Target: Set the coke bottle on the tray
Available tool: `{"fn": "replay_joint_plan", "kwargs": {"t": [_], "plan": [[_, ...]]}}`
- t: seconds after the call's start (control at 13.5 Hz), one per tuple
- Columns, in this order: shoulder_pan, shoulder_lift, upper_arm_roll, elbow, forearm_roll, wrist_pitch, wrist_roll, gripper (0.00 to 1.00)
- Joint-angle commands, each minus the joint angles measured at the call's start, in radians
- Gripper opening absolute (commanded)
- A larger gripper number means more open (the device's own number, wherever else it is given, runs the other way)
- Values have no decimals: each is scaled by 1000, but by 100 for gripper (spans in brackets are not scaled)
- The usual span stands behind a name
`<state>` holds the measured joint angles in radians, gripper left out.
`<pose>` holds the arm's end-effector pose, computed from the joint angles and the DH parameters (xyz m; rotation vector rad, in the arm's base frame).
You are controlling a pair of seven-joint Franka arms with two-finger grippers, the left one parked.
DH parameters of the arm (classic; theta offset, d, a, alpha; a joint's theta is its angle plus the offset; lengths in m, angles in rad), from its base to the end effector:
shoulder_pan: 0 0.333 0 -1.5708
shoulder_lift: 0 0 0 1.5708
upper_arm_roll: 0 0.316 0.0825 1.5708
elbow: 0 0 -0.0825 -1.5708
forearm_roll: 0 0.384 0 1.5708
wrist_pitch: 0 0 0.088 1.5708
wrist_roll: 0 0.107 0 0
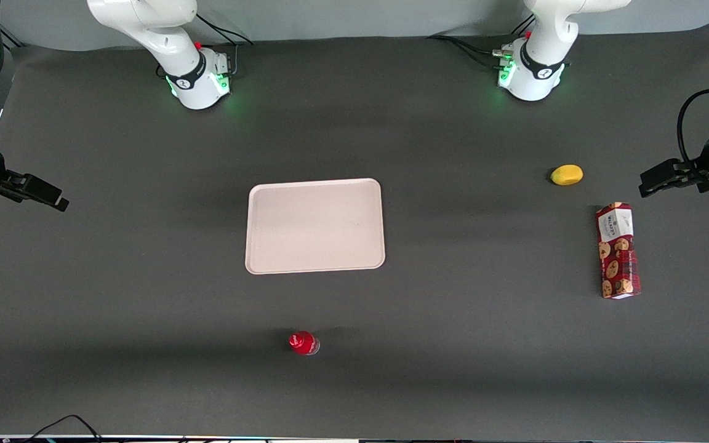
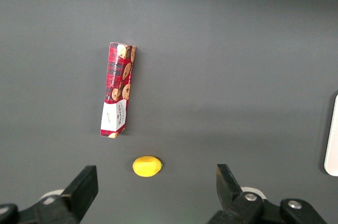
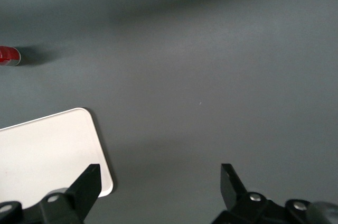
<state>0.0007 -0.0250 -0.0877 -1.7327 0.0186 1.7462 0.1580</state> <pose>0.5563 -0.0474 0.5767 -3.0952 0.3856 -0.0587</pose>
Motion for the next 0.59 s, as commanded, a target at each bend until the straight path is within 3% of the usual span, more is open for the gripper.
{"fn": "replay_joint_plan", "kwargs": {"t": [0.0,0.52], "plan": [[-4,-13,-1,-5,-38,-5,-21,100],[-2,-10,-1,2,-40,-11,-23,100]]}}
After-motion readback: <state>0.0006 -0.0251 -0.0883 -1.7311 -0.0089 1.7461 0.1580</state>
